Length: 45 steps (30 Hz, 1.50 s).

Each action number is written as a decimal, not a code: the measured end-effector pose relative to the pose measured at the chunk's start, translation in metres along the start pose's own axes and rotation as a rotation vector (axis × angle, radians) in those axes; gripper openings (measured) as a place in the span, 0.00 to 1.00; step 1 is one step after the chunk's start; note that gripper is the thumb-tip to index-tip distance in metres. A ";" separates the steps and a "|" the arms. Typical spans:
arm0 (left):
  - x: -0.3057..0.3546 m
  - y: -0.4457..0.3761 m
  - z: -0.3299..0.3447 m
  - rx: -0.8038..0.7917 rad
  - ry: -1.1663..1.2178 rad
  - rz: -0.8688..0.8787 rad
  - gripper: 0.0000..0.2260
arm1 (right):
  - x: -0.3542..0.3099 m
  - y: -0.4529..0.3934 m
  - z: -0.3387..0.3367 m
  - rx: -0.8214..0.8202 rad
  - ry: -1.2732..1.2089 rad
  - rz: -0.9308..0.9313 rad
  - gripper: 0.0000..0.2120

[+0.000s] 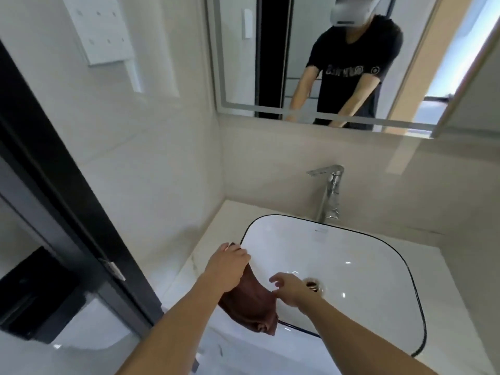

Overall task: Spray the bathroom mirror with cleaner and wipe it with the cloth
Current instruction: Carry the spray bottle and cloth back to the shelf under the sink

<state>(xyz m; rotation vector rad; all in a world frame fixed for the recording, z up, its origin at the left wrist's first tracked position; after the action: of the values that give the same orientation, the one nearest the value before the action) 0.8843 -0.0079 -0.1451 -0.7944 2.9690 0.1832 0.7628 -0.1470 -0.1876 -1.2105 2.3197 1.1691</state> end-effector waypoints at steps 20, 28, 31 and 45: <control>-0.010 -0.034 -0.019 0.016 -0.089 0.054 0.11 | -0.012 -0.029 -0.011 0.137 0.241 0.016 0.11; -0.031 -0.037 -0.056 0.106 0.218 0.066 0.07 | -0.046 -0.008 -0.092 0.264 0.252 -0.134 0.11; -0.039 -0.040 -0.098 0.249 0.310 0.131 0.08 | -0.065 0.011 -0.133 0.354 0.185 -0.196 0.12; -0.039 -0.047 -0.272 0.374 0.358 0.123 0.12 | -0.161 0.124 -0.289 0.801 0.566 -0.438 0.06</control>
<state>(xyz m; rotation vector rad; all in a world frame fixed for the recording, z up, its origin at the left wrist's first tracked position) 0.9340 -0.0647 0.1236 -0.6538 3.2224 -0.5509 0.7984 -0.2371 0.1524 -1.6792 2.2831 -0.2890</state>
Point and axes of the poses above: each hand's wrist, its own y-axis away from the middle knuckle, its own z-axis out of the palm, x = y × z, the point moved 3 cm from there along -y, towards the middle knuckle, and after that the axes turned 7 degrees about y, right-handed, at the moved point
